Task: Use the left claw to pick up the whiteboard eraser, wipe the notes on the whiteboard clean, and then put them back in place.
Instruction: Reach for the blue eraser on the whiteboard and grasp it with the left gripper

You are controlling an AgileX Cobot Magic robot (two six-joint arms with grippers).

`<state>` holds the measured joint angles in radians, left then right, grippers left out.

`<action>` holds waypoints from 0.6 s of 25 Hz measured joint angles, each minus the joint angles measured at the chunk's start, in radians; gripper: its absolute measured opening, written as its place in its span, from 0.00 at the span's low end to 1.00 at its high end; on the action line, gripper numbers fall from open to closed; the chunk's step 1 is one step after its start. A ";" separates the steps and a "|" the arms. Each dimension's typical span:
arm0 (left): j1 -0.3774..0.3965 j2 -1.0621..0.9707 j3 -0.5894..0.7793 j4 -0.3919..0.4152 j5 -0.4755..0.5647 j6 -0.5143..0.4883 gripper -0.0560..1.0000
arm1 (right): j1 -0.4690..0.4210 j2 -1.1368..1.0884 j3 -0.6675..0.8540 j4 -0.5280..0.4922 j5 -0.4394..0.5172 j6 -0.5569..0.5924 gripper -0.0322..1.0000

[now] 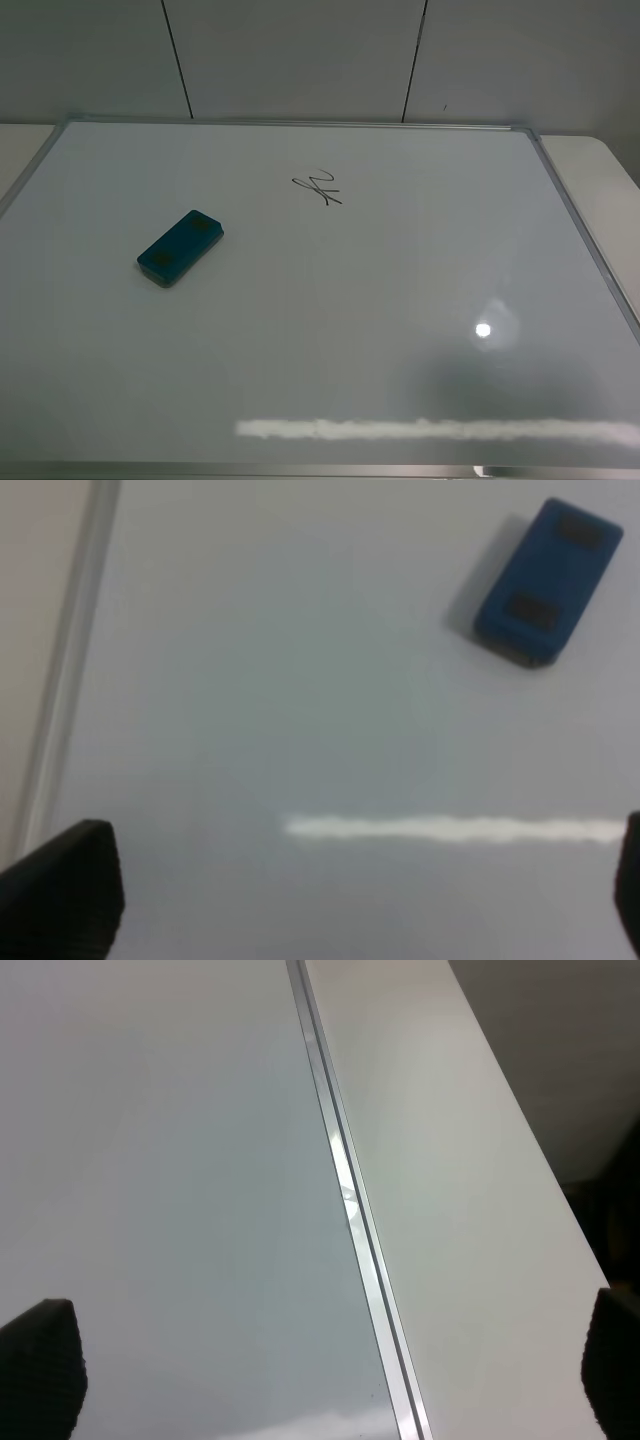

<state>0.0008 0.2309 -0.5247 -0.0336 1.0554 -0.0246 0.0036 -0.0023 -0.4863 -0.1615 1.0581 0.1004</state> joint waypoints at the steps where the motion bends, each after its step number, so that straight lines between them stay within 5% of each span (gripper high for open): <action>1: 0.000 0.053 -0.012 -0.008 -0.001 0.013 0.99 | 0.000 0.000 0.000 0.000 0.000 0.000 0.99; 9: -0.016 0.498 -0.205 -0.027 -0.017 0.145 0.99 | 0.000 0.000 0.000 0.000 0.000 0.000 0.99; 15: -0.210 0.811 -0.316 0.051 -0.108 0.130 0.99 | 0.000 0.000 0.000 0.000 0.000 0.000 0.99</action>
<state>-0.2091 1.0417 -0.8406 0.0176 0.9473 0.1055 0.0036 -0.0023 -0.4863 -0.1615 1.0581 0.1004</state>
